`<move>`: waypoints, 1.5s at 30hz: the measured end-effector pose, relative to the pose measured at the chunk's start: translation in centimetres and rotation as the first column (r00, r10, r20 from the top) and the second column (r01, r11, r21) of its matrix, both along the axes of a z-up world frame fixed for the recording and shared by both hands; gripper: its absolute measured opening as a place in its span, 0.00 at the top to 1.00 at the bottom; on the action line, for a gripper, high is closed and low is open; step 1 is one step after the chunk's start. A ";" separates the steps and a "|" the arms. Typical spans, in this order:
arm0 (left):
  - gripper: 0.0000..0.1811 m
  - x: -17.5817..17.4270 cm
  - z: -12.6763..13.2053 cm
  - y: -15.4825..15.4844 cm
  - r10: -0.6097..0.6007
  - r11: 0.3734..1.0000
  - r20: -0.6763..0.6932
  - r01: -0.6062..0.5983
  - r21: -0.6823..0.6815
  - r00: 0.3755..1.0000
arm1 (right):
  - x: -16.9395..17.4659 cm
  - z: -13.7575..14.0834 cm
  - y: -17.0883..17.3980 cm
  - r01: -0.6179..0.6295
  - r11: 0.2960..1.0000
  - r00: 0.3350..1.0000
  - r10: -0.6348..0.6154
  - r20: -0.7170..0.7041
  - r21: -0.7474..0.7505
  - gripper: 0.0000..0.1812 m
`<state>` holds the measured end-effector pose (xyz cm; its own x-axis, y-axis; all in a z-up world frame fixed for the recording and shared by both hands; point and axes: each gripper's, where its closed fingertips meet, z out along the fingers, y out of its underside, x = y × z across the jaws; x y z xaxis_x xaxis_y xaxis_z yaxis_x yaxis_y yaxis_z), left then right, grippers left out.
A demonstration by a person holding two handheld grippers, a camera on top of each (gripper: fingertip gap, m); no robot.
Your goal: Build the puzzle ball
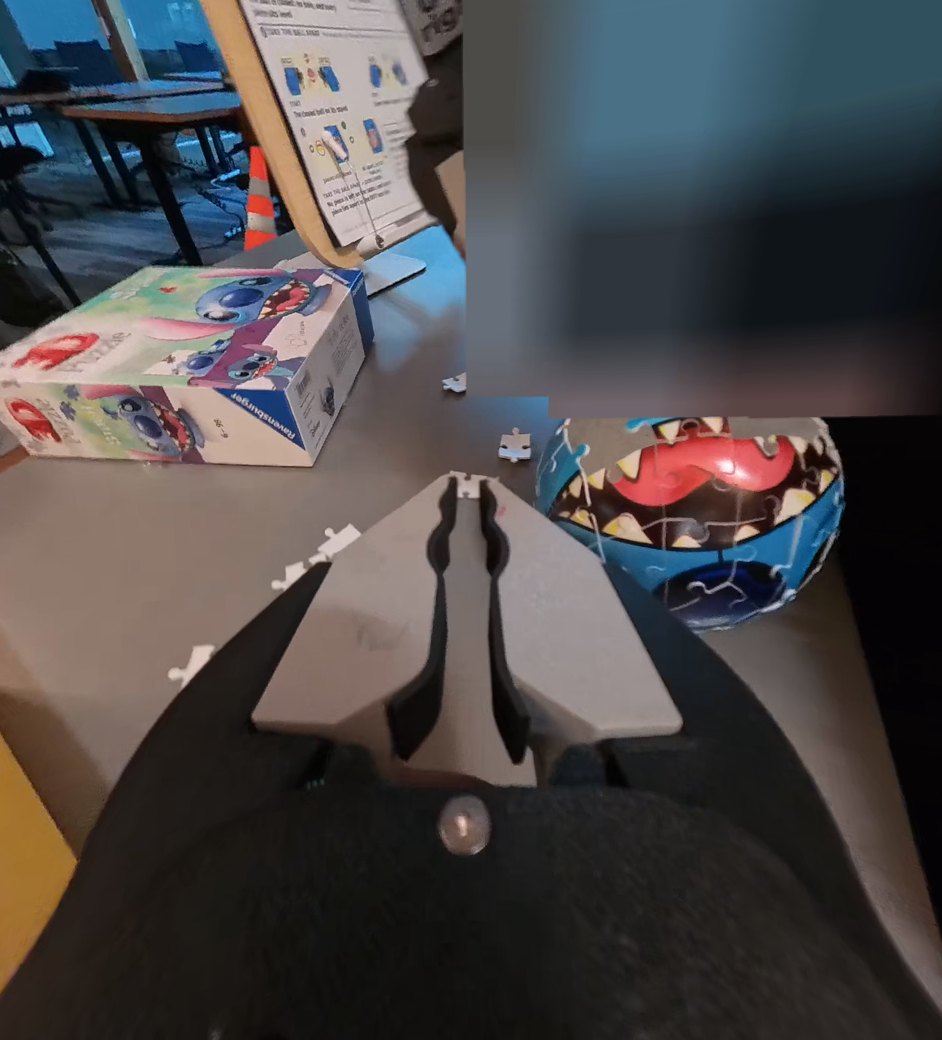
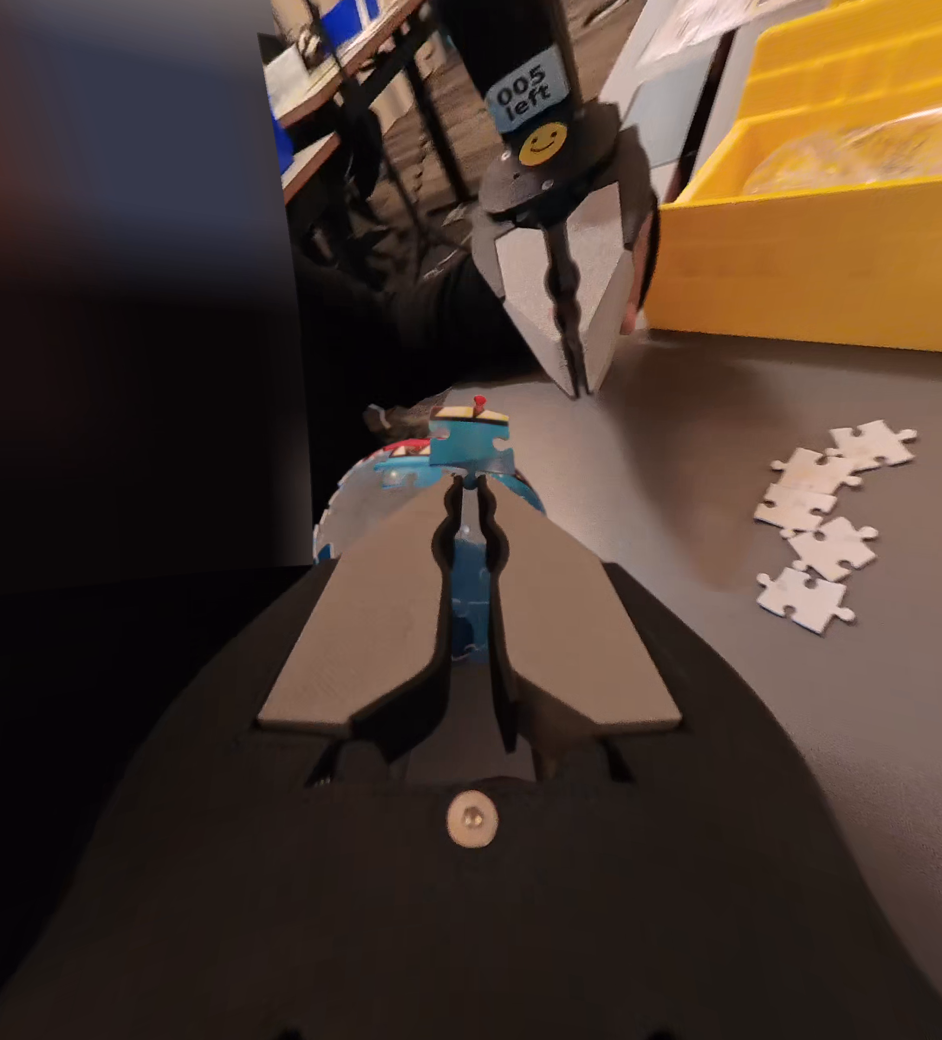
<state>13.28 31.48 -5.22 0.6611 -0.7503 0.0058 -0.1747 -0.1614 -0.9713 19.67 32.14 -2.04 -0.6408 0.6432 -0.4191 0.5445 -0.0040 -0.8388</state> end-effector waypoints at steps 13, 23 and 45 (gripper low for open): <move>0.78 2.1 1.3 -8.3 0.092 0.996 0.106 -0.091 -0.017 0.990 | 7.2 -10.3 7.2 0.333 0.868 0.925 -0.377 0.052 0.368 0.99; 0.48 6.1 -1.8 -9.4 0.222 0.974 0.005 -0.222 -0.038 0.975 | 8.7 -13.1 6.9 0.320 0.817 0.928 -0.373 0.017 0.480 0.99; 0.44 7.4 -4.5 -8.0 0.190 0.962 0.050 -0.176 -0.210 0.981 | 6.5 -6.9 -2.1 0.096 0.988 0.991 -0.083 -0.103 0.124 0.58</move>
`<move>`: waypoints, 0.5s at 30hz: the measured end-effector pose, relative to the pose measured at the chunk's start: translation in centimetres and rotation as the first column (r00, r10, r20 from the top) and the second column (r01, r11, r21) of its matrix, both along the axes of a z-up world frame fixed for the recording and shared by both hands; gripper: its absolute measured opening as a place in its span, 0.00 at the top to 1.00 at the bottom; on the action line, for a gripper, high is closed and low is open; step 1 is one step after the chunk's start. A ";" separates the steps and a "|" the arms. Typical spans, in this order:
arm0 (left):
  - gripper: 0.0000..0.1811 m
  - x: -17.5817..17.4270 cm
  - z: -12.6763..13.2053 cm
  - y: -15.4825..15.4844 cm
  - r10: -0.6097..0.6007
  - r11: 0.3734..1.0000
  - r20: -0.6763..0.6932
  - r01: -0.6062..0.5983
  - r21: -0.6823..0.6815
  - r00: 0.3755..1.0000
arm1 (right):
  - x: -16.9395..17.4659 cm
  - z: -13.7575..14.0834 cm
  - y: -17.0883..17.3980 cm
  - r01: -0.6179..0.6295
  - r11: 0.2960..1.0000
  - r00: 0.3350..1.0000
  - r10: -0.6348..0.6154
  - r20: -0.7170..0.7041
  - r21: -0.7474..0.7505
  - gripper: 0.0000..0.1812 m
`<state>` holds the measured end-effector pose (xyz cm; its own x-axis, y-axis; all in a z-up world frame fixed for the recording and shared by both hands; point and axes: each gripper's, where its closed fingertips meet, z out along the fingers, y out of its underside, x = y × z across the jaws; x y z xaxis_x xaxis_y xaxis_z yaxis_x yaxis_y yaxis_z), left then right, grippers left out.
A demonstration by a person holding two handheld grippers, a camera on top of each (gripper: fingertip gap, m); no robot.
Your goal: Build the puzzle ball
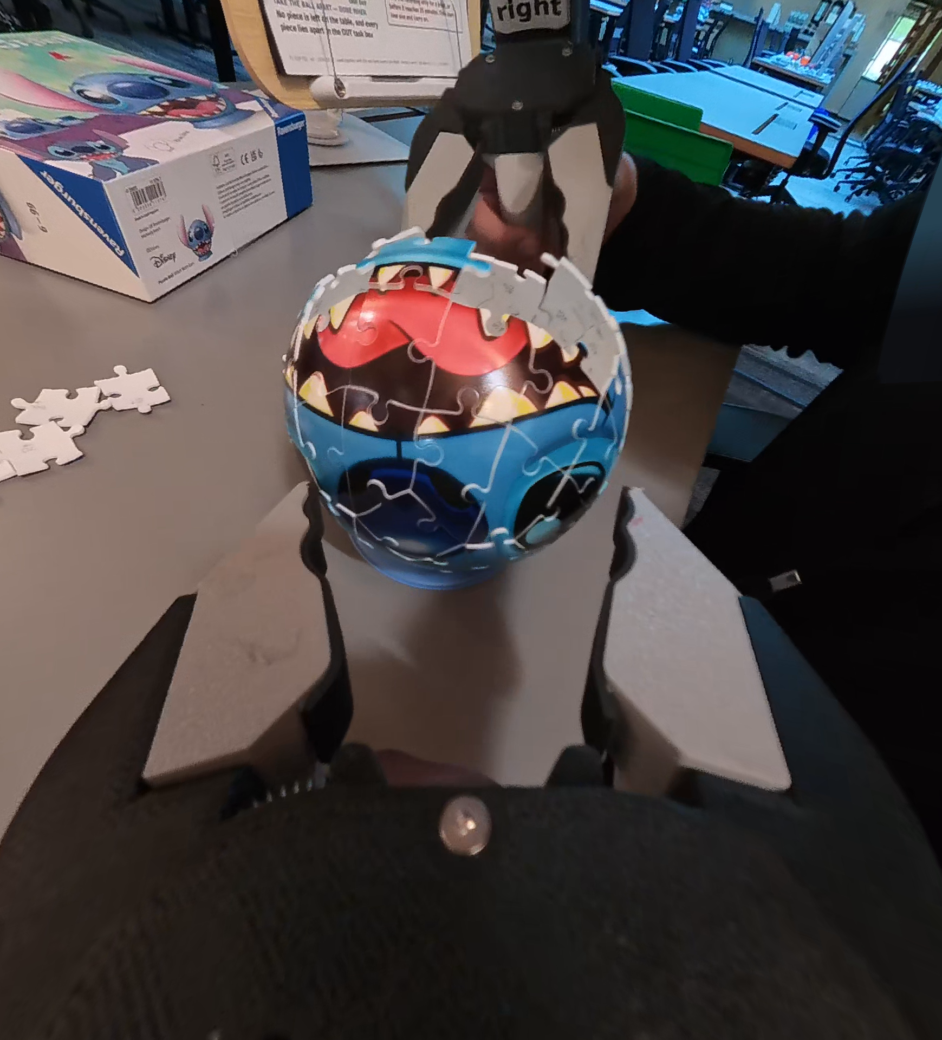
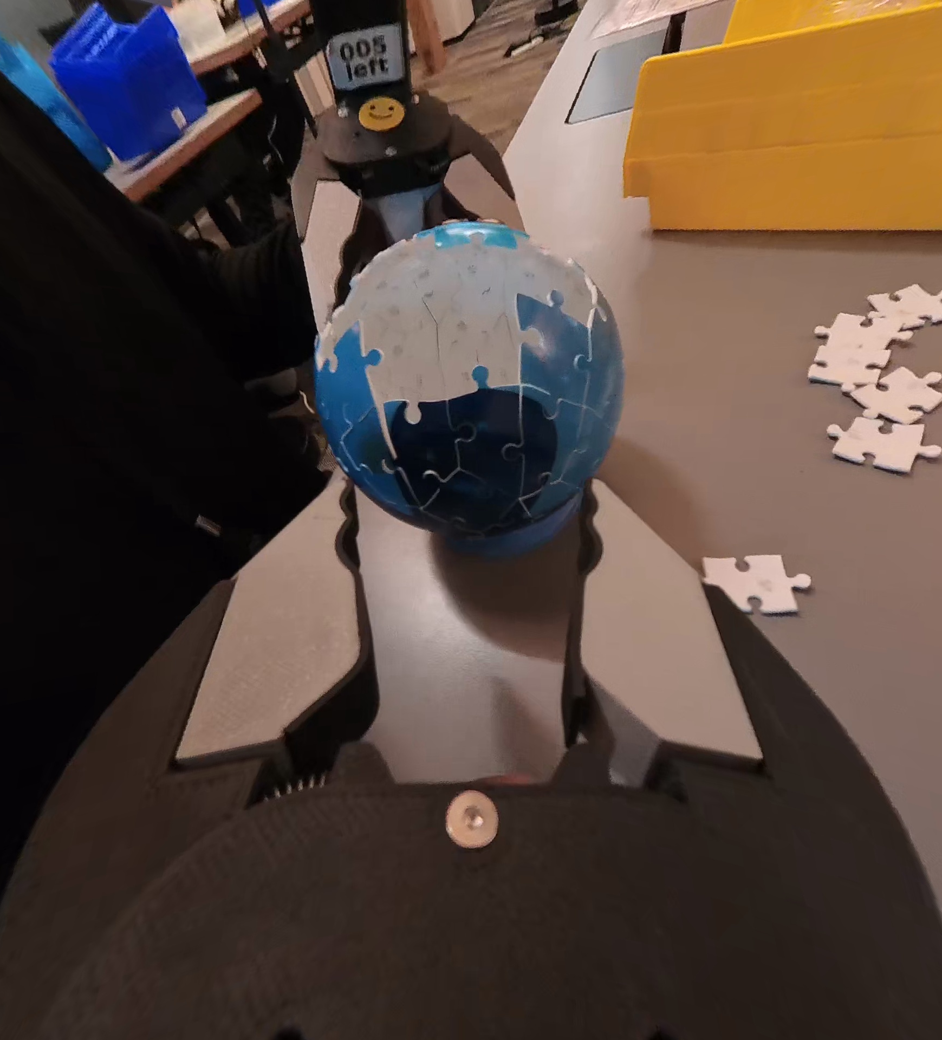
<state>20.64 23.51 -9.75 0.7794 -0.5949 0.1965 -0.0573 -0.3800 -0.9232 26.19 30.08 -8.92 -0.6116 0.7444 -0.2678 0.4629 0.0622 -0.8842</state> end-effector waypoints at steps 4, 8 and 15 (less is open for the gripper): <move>0.43 -0.4 -1.1 0.5 0.016 1.000 -0.031 -0.017 -0.026 0.999 | -0.9 -0.4 -0.6 -0.034 0.999 0.999 0.034 -0.008 0.019 0.58; 0.44 0.1 -1.4 0.5 -0.010 0.999 -0.017 0.009 -0.036 1.000 | -1.0 -0.6 -0.8 -0.060 0.998 0.998 0.060 -0.016 0.033 0.55; 0.42 -0.2 -1.5 1.1 -0.026 0.999 -0.133 0.029 0.022 0.991 | -1.4 -0.7 -0.8 -0.069 0.990 0.995 0.077 -0.062 0.122 0.54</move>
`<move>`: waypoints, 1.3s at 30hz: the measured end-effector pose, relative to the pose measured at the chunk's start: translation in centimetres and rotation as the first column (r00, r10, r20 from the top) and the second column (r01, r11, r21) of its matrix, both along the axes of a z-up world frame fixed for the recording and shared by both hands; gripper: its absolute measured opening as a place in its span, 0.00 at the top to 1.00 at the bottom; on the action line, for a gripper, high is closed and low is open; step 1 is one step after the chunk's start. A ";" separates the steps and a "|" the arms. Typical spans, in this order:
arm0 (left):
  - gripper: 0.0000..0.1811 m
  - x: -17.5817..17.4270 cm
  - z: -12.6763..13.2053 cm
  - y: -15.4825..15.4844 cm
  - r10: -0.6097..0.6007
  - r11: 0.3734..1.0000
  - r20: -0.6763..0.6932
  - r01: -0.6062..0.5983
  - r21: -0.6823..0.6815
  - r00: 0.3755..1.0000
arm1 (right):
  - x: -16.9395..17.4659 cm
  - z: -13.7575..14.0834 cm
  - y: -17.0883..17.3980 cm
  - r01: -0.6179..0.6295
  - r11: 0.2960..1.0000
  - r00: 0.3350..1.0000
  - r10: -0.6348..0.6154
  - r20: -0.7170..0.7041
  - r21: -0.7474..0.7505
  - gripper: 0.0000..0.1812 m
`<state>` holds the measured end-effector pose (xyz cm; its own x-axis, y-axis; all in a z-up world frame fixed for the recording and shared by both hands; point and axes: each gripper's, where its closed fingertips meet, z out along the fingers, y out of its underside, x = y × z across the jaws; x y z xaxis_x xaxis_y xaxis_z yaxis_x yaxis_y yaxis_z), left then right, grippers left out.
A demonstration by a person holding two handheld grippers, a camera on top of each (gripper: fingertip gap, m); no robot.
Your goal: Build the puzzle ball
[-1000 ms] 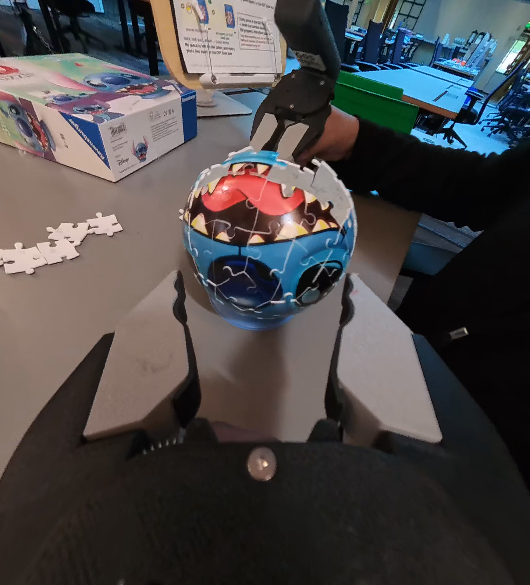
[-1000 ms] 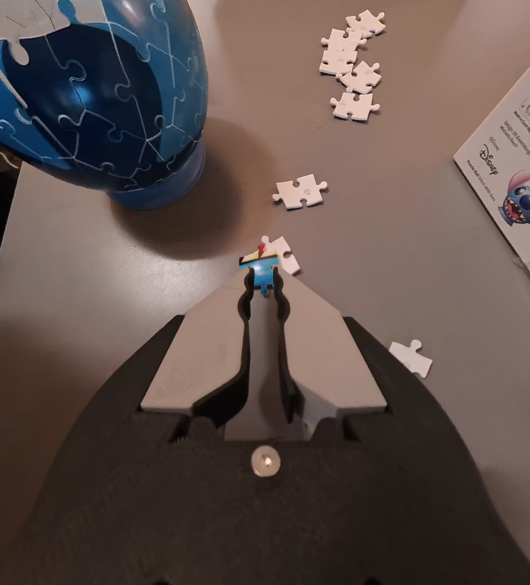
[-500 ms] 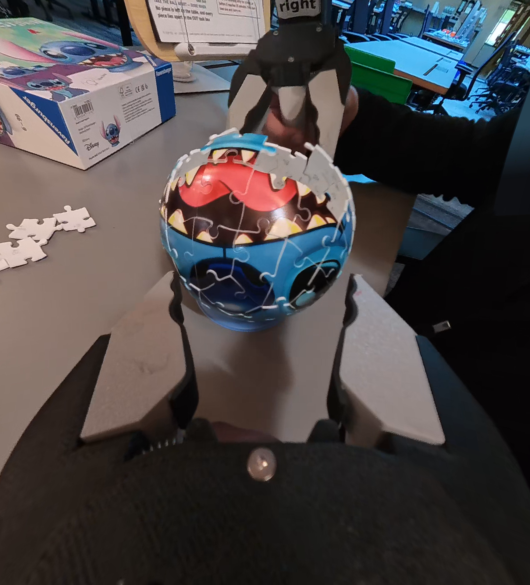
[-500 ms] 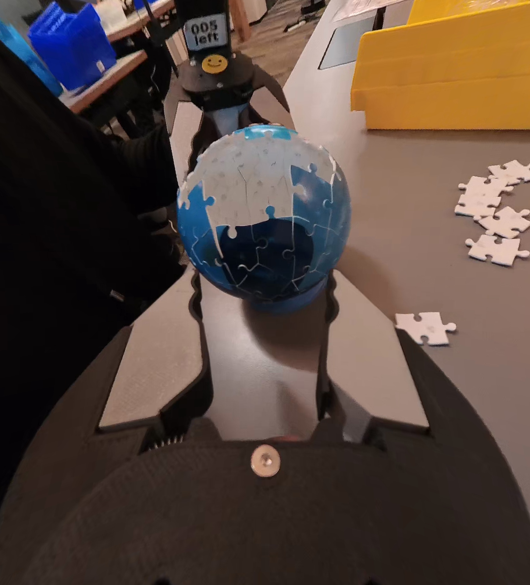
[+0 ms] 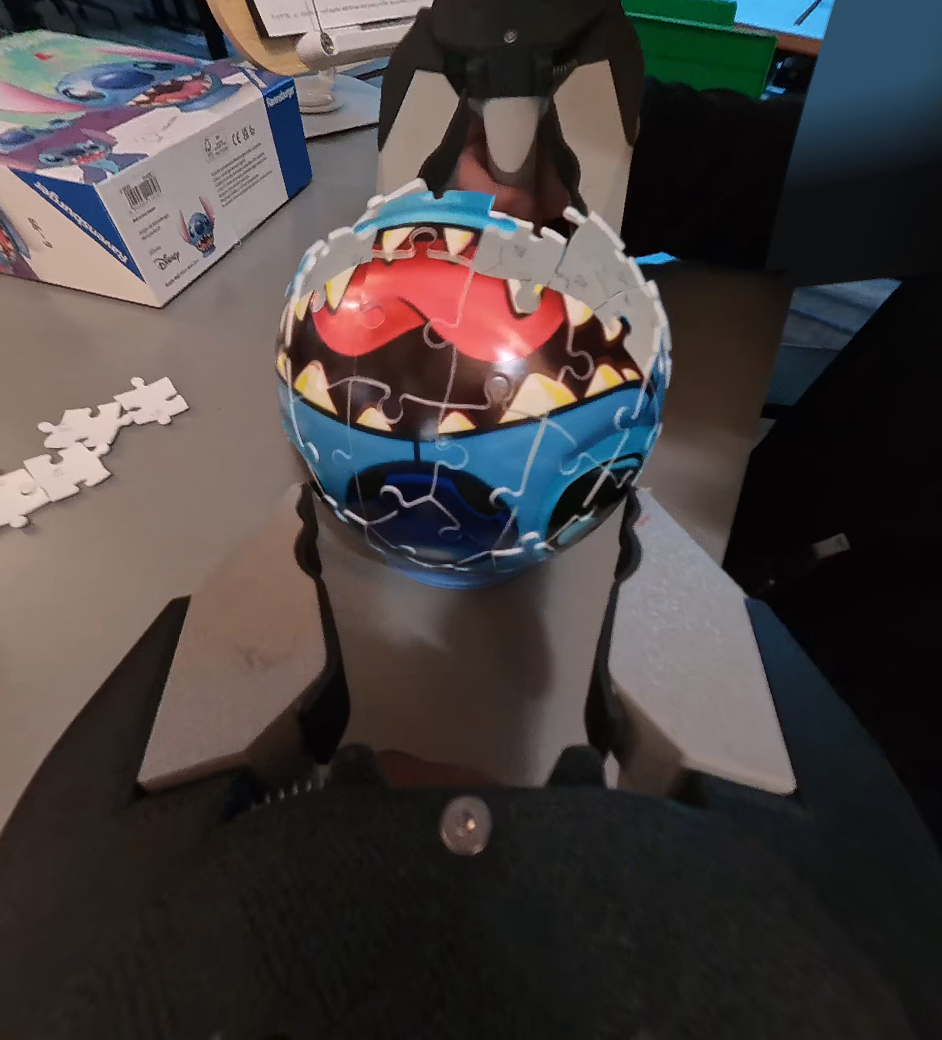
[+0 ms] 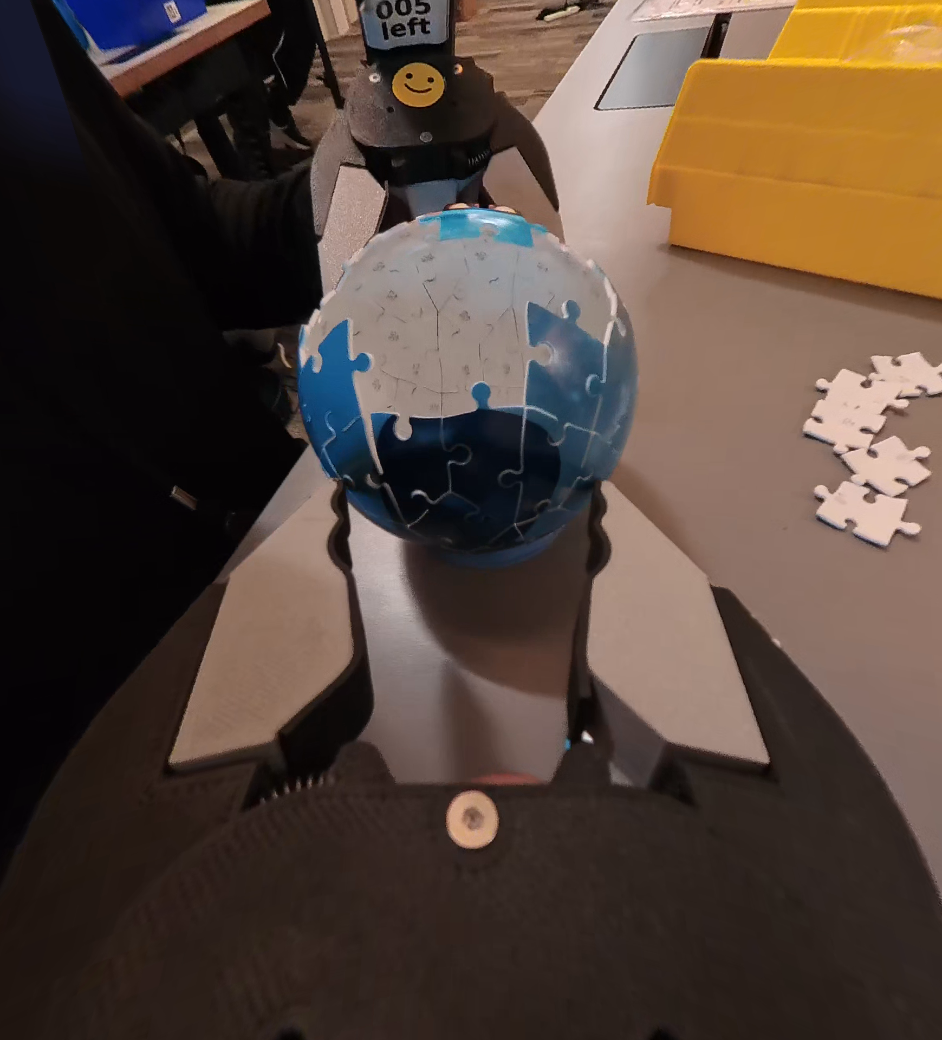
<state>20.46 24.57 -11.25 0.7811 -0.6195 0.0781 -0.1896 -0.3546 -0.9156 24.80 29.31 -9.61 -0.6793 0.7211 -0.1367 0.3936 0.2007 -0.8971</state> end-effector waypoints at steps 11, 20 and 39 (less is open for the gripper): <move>0.42 -1.0 0.3 0.3 -0.008 0.981 -0.262 0.058 0.184 0.965 | -0.5 -0.2 0.0 0.047 0.981 0.988 -0.017 -0.154 0.191 0.55; 0.44 -1.3 0.3 -0.1 -0.024 0.979 -0.192 0.062 0.193 0.981 | -0.3 0.2 0.4 0.078 0.975 0.978 -0.035 -0.206 0.209 0.58; 0.46 -1.3 0.0 -0.1 -0.061 0.990 -0.123 0.077 0.122 0.990 | -0.7 -0.9 0.0 0.003 0.995 0.993 0.008 -0.114 0.098 0.53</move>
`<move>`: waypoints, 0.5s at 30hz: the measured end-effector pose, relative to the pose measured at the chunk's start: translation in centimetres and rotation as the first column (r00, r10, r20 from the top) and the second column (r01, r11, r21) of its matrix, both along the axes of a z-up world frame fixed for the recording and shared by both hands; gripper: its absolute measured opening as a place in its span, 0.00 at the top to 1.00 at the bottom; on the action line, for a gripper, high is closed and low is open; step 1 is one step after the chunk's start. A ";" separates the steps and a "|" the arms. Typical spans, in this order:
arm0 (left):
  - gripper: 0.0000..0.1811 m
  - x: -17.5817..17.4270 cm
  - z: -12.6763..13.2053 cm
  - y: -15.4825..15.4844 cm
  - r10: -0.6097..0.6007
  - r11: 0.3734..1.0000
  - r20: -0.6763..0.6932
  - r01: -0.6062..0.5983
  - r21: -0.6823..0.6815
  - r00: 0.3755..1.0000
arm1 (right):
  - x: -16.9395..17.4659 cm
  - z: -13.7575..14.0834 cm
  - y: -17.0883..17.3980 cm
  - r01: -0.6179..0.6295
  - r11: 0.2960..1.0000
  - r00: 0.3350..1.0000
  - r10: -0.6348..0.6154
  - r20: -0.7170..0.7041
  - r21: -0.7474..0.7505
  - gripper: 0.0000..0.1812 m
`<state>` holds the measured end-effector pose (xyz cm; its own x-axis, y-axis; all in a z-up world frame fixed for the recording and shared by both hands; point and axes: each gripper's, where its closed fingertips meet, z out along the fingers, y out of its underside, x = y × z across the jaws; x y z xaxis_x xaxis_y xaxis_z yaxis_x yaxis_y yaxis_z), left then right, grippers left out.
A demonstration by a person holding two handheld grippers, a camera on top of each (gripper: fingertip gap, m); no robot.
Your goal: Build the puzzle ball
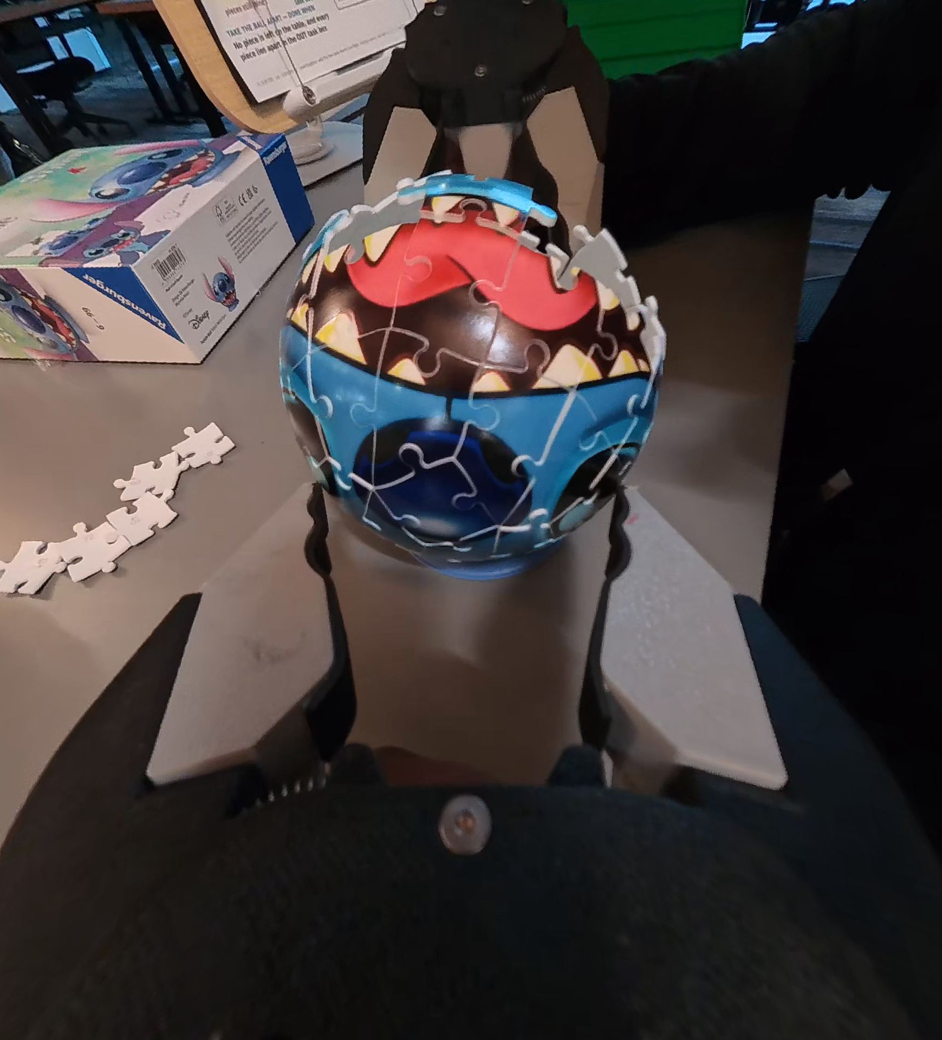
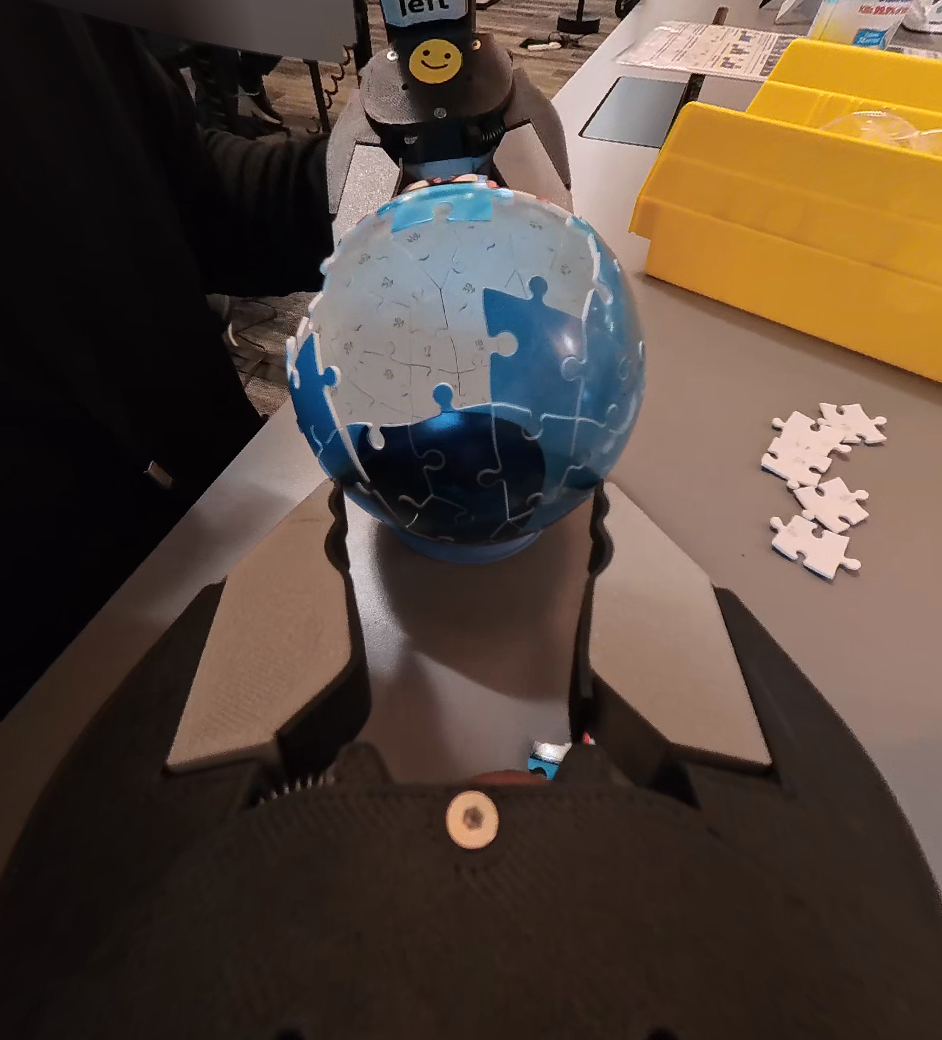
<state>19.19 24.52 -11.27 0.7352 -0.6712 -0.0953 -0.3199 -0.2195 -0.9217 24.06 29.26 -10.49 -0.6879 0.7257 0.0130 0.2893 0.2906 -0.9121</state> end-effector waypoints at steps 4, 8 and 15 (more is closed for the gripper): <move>0.45 0.0 0.0 0.1 -0.004 0.999 -0.040 0.005 0.033 0.999 | 0.0 0.1 0.0 0.005 0.999 1.000 -0.004 -0.025 0.034 0.53; 0.45 -0.1 0.0 0.1 -0.013 0.999 -0.041 0.014 0.031 0.999 | 0.0 0.1 0.0 0.009 0.999 0.999 -0.007 -0.035 0.045 0.53; 0.45 -0.5 0.4 -0.1 -0.003 0.999 -0.002 0.003 0.038 1.000 | 0.3 0.1 0.4 0.026 0.998 0.999 -0.024 -0.038 0.053 0.55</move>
<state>18.64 24.45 -10.87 0.7327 -0.6694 -0.1225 -0.3227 -0.1833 -0.9286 24.33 29.62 -10.37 -0.6682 0.7399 0.0778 0.2628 0.3325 -0.9057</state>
